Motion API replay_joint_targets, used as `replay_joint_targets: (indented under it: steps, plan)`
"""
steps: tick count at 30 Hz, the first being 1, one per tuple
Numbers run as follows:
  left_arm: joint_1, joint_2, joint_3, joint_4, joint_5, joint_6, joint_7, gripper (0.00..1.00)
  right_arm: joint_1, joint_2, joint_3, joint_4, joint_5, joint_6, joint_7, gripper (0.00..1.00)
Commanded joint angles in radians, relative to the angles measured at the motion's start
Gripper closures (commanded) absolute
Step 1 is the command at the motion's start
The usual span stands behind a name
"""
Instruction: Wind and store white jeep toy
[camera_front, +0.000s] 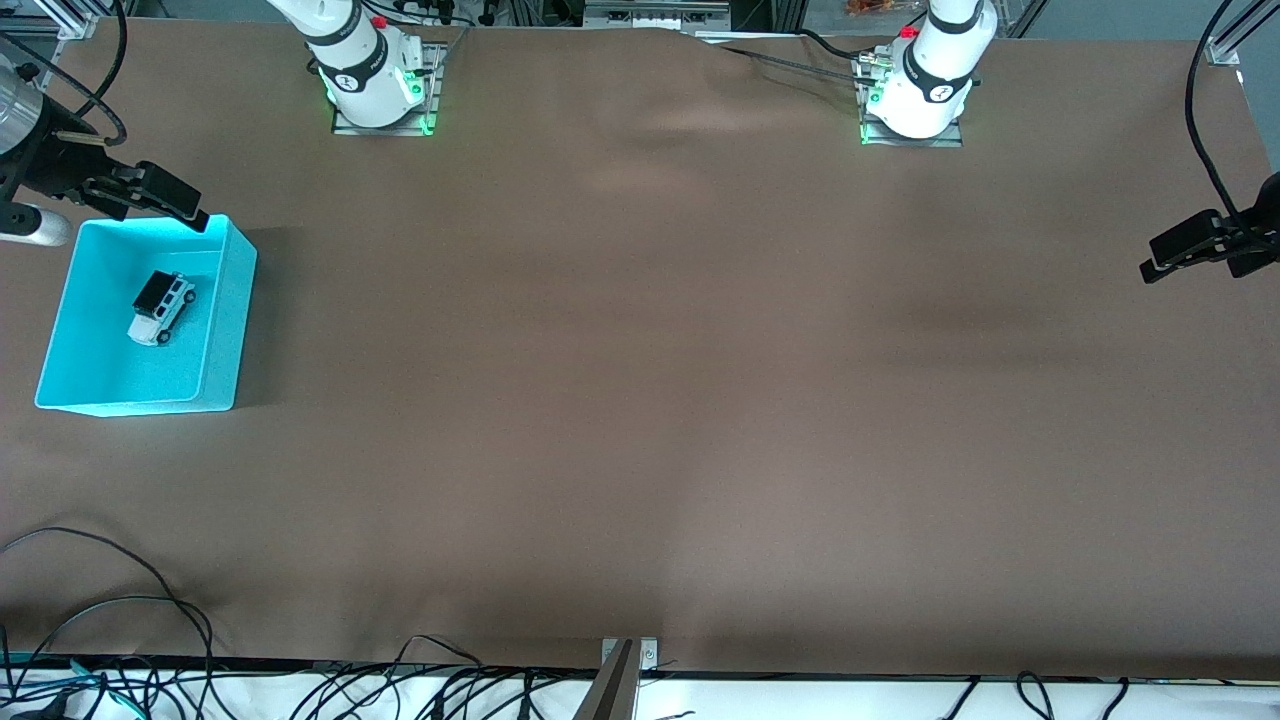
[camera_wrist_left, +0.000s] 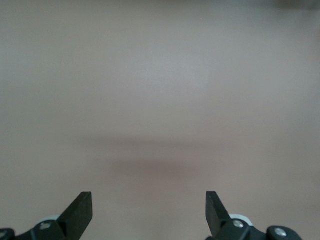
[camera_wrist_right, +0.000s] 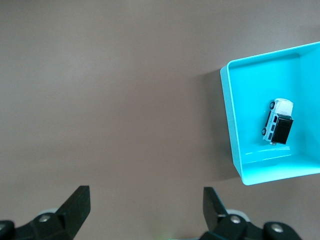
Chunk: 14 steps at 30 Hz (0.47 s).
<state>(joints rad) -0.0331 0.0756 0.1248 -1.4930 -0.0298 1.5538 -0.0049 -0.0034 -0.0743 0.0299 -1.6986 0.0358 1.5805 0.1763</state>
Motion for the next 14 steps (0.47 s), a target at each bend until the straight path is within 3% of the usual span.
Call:
replay_joint_targets:
  steps: [1, 14]
  plan:
    - [-0.016, -0.005, 0.015, -0.001, -0.007, -0.001, 0.023, 0.0, -0.003, -0.01, 0.004, 0.01, -0.013, -0.02, -0.015, 0.0]
    - [-0.024, 0.001, 0.013, -0.004, -0.009, -0.001, 0.023, 0.0, -0.003, -0.008, 0.005, 0.008, -0.013, -0.02, -0.006, 0.0]
